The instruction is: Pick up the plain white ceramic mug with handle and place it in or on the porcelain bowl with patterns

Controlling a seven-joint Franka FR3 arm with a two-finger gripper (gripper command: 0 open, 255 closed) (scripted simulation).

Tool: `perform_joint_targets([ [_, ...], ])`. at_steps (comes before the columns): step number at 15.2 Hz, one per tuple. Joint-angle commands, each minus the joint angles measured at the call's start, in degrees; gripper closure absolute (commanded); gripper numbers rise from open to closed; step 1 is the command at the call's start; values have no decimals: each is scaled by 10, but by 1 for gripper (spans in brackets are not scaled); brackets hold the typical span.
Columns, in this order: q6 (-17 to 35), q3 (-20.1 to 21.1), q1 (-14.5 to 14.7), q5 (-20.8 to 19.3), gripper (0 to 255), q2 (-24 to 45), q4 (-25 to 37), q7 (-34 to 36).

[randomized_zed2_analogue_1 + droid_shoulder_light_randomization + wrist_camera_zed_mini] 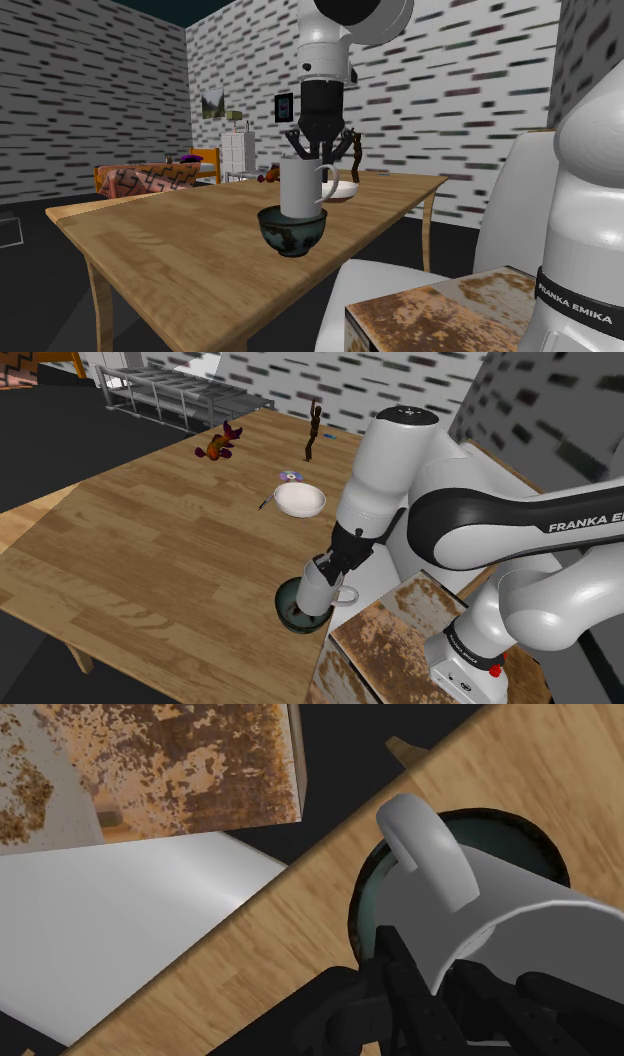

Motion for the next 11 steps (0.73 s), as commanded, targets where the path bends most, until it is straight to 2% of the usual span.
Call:
perform_joint_targets([
  [1,1,0,0,0,255,0,0,0],
  [4,1,0,0,0,255,0,0,0],
  [5,1,0,0,0,0,0,0,0],
  [10,1,0,0,0,0,0,0,0],
  [11,-21,-5,1,-1,0,-9,13,-1],
])
